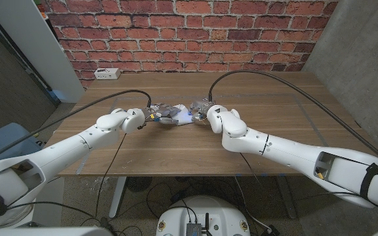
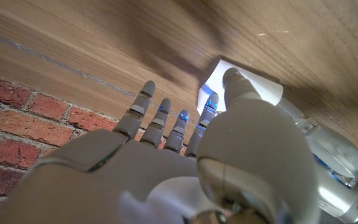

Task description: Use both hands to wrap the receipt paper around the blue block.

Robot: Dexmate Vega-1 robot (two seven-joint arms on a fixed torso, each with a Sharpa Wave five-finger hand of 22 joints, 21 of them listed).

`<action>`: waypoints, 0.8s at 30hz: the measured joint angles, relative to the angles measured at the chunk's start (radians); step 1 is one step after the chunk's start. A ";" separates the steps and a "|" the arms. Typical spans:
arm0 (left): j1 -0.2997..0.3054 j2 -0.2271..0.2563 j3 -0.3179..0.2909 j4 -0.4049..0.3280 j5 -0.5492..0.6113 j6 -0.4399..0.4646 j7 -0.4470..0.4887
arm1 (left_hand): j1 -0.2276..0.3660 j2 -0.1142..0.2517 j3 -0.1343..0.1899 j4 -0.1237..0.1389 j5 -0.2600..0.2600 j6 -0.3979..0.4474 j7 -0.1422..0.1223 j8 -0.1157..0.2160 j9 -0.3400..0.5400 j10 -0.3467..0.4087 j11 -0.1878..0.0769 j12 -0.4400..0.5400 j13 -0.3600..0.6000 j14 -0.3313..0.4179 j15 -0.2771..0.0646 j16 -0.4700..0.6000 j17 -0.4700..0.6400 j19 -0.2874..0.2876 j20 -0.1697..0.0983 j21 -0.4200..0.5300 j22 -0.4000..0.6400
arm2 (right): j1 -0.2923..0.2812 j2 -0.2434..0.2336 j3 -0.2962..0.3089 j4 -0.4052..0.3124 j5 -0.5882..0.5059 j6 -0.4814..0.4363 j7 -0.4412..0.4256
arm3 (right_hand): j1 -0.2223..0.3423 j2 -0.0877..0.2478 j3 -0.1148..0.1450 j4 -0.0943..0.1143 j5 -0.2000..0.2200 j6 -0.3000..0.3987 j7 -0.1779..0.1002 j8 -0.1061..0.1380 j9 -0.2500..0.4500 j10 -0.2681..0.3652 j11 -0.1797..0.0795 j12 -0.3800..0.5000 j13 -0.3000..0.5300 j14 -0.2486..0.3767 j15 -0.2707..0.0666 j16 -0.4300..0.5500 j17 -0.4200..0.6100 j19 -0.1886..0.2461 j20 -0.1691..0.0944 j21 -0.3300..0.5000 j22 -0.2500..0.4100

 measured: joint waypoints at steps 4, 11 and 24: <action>0.000 0.000 0.000 0.000 0.000 0.000 0.000 | 0.000 0.000 0.000 0.000 0.000 0.000 0.000 0.001 0.000 0.000 0.000 0.001 0.000 0.000 0.000 0.000 0.000 0.000 0.000 0.000 0.000 | 0.000 0.004 0.000 0.006 0.000 0.011 0.003 | -0.016 0.016 -0.012 0.012 0.000 0.056 0.001 0.015 0.004 0.019 -0.018 0.014 -0.004 0.000 0.000 0.022 0.007 0.001 -0.012 0.000 0.000; 0.003 0.003 -0.002 -0.007 -0.001 0.001 -0.001 | 0.000 0.000 0.000 0.000 0.000 0.000 0.000 0.002 0.000 0.000 0.000 0.002 0.000 0.000 0.000 0.000 0.000 0.000 0.000 0.008 0.000 | -0.013 0.028 0.005 0.044 -0.016 0.018 -0.028 | -0.018 0.038 -0.023 0.023 -0.002 0.135 0.000 0.034 0.004 0.060 -0.031 0.028 -0.009 0.019 0.000 0.043 0.015 0.013 -0.035 0.000 0.002; 0.020 0.013 -0.012 -0.034 -0.003 0.017 -0.005 | 0.000 0.000 -0.003 0.003 0.000 -0.011 0.000 0.003 0.001 -0.002 0.002 0.002 -0.001 0.000 0.000 0.000 0.000 -0.002 0.009 0.008 0.000 | -0.021 0.060 -0.026 0.098 -0.085 0.013 -0.072 | 0.036 0.020 -0.072 -0.007 -0.019 0.393 0.093 0.104 0.009 0.147 -0.043 0.046 -0.018 0.062 0.004 0.078 0.008 0.033 -0.054 0.000 0.003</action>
